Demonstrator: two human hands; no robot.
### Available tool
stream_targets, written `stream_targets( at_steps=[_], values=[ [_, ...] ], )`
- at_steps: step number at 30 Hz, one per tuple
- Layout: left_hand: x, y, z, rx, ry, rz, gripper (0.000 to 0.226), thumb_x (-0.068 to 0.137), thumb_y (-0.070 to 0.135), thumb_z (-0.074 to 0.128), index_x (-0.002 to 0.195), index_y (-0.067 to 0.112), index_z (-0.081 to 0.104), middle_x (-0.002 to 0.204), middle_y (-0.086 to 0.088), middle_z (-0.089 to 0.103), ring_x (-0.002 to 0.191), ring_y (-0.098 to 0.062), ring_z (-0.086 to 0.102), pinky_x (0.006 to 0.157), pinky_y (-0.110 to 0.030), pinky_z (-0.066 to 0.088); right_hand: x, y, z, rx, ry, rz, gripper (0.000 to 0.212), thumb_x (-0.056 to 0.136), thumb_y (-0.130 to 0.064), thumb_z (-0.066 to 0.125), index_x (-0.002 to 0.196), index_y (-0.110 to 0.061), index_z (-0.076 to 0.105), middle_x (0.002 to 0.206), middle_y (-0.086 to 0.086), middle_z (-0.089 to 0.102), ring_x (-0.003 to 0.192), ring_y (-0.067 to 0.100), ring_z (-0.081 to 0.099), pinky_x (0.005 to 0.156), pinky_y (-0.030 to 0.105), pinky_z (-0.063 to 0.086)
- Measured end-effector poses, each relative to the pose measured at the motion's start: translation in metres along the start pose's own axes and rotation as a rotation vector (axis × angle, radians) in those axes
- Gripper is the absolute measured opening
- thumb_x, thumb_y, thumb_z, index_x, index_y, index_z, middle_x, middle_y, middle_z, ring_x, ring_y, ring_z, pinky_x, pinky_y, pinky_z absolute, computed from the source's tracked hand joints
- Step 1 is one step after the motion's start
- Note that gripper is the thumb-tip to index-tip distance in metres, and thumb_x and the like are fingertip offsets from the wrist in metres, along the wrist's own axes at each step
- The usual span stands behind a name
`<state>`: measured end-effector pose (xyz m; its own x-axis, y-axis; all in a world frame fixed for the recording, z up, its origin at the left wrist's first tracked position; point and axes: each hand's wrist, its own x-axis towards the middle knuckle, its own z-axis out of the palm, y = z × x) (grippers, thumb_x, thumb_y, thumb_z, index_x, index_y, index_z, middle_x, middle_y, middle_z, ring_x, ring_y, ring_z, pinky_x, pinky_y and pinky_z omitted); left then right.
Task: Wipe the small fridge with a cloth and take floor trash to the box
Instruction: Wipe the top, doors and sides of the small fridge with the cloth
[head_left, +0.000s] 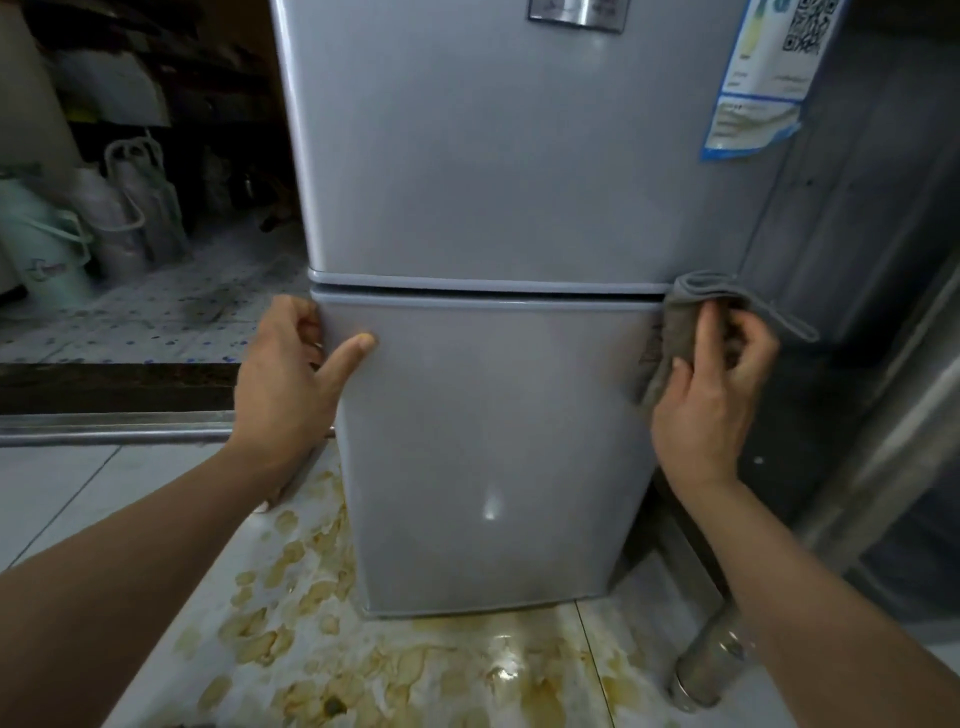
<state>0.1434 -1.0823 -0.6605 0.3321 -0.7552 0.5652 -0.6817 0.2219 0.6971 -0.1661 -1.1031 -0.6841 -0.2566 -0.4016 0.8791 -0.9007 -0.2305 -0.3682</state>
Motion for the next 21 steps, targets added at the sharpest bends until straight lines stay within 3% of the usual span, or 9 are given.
stream_targets(
  at_steps=[6, 10, 13, 16, 21],
  values=[
    [-0.014, -0.011, 0.007, 0.033, -0.008, -0.019, 0.034, 0.081, 0.048, 0.060, 0.100, 0.025, 0.044, 0.091, 0.002, 0.057, 0.080, -0.018, 0.057, 0.070, -0.038, 0.052, -0.026, -0.002, 0.014, 0.053, 0.041, 0.318, 0.051, 0.090, -0.001, 0.050, 0.140, 0.001, 0.037, 0.137, 0.025, 0.036, 0.127, 0.037, 0.039, 0.110, 0.038, 0.029],
    [-0.031, -0.028, 0.014, 0.083, -0.065, -0.066, 0.034, 0.080, 0.041, 0.065, 0.102, 0.023, 0.046, 0.092, 0.000, 0.058, 0.080, -0.018, 0.058, 0.069, -0.039, 0.053, -0.056, 0.005, 0.011, 0.009, -0.102, 0.361, 0.054, 0.091, -0.002, 0.051, 0.141, 0.002, 0.034, 0.137, 0.026, 0.036, 0.126, 0.039, 0.039, 0.110, 0.038, 0.027],
    [-0.028, -0.029, 0.016, 0.091, -0.069, -0.069, 0.033, 0.080, 0.041, 0.065, 0.098, 0.025, 0.043, 0.090, 0.001, 0.057, 0.079, -0.019, 0.057, 0.069, -0.040, 0.053, -0.052, -0.007, 0.013, 0.010, -0.059, 0.431, 0.055, 0.088, 0.001, 0.051, 0.141, 0.003, 0.034, 0.132, 0.027, 0.037, 0.119, 0.039, 0.042, 0.106, 0.033, 0.029],
    [-0.029, -0.030, 0.016, 0.092, -0.056, -0.056, 0.032, 0.080, 0.040, 0.066, 0.097, 0.025, 0.043, 0.087, 0.003, 0.055, 0.077, -0.018, 0.056, 0.066, -0.035, 0.050, -0.060, -0.050, 0.025, 0.015, 0.017, 0.401, 0.056, 0.086, 0.003, 0.053, 0.140, 0.001, 0.037, 0.125, 0.027, 0.038, 0.110, 0.037, 0.045, 0.101, 0.030, 0.032],
    [-0.027, -0.030, 0.015, 0.090, -0.064, -0.045, 0.034, 0.081, 0.038, 0.067, 0.100, 0.018, 0.047, 0.087, 0.001, 0.056, 0.076, -0.016, 0.054, 0.065, -0.033, 0.046, -0.102, -0.111, 0.049, 0.076, -0.073, 0.221, 0.058, 0.080, 0.010, 0.057, 0.136, 0.000, 0.042, 0.122, 0.027, 0.041, 0.103, 0.038, 0.046, 0.095, 0.034, 0.039]
  ],
)
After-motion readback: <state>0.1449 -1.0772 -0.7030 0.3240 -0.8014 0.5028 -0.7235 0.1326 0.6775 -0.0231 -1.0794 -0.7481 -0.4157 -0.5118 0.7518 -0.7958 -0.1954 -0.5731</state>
